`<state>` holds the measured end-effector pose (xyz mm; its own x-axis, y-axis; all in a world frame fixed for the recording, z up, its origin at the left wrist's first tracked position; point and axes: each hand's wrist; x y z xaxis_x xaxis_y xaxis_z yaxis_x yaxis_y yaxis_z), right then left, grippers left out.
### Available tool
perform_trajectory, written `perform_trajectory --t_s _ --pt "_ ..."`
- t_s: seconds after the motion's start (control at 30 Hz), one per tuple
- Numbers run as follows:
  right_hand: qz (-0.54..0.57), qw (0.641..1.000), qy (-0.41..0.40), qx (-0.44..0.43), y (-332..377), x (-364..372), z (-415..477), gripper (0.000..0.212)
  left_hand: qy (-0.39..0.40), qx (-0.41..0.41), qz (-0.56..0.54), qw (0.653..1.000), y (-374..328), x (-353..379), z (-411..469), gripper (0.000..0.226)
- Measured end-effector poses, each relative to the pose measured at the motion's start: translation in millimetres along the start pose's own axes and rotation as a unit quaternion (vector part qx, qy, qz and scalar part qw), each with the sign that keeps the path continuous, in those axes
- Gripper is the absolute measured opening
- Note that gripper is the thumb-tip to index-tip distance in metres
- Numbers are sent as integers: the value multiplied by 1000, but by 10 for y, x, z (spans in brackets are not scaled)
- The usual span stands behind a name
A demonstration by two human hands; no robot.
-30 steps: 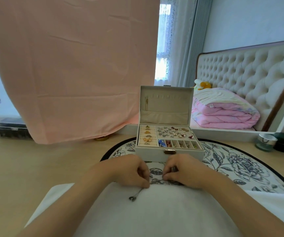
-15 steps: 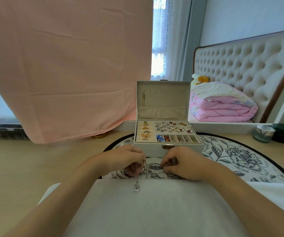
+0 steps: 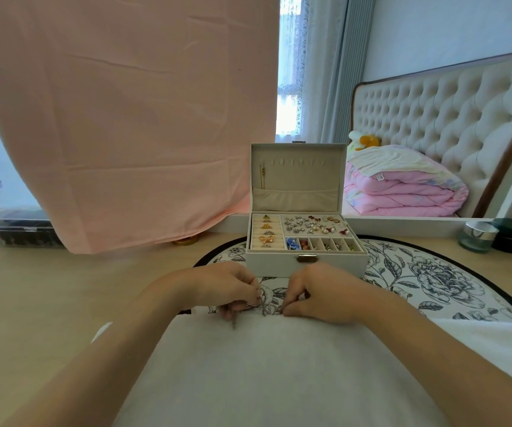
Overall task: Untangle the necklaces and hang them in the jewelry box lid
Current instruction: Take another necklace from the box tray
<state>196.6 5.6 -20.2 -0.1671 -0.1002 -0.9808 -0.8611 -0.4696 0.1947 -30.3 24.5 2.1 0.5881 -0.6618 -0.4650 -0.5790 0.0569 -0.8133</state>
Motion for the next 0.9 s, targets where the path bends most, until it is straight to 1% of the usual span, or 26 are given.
perform_trajectory --t_s 0.17,0.23,0.33,0.4,0.43,0.47,0.5,0.53,0.57,0.6,0.67,0.7,0.73,0.8,0.83,0.9 --pt "-7 1000 -13 -6 -64 -7 -51 14 -76 43 -51 995 41 -32 12 13" --pt "-41 999 -25 -2 -42 -3 -69 14 -115 57 -70 989 70 -14 62 11" --pt "-123 992 -36 16 -18 -5 -85 16 -174 62 -70 980 130 21 137 11" --pt "-137 990 -28 31 -53 6 -92 14 -196 65 -63 976 167 38 162 14" --pt "-114 992 -29 41 -83 17 -92 11 -204 68 -51 975 177 48 169 15" --pt "-61 996 -40 53 -115 32 -86 10 -211 70 -36 974 193 55 175 16" --pt "19 996 -58 68 -138 44 -74 11 -217 72 -24 973 205 64 183 16" --pt "113 987 -77 83 -149 47 -60 14 -224 73 -17 972 221 72 192 17" --pt "210 968 -94 99 -149 38 -49 17 -232 75 -12 970 234 79 203 18" --pt "304 940 -108 116 -137 21 -39 19 -242 76 -6 967 245 87 211 19" --pt "458 868 -134 139 -113 -15 -22 21 -270 76 22 959 258 96 219 24" --pt "512 833 -147 147 -109 -28 -12 21 -287 76 40 954 262 95 217 25" --pt "550 804 -161 156 -112 -41 -5 22 -305 74 58 948 269 88 215 26" --pt "593 763 -189 174 -133 -56 10 23 -338 65 113 932 281 70 199 26" --pt "604 750 -200 180 -143 -62 13 22 -350 58 156 922 287 57 191 26" --pt "613 736 -219 184 -170 -84 11 21 -361 42 234 902 296 32 179 25"
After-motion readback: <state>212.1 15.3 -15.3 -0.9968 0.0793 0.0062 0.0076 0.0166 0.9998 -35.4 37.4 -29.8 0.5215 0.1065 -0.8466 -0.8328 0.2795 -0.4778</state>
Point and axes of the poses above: each hand's wrist, its own z-axis towards the middle knuckle, its own x-axis out of the palm, y = z × x, and after that the axes turned 7 degrees about -z, right-handed
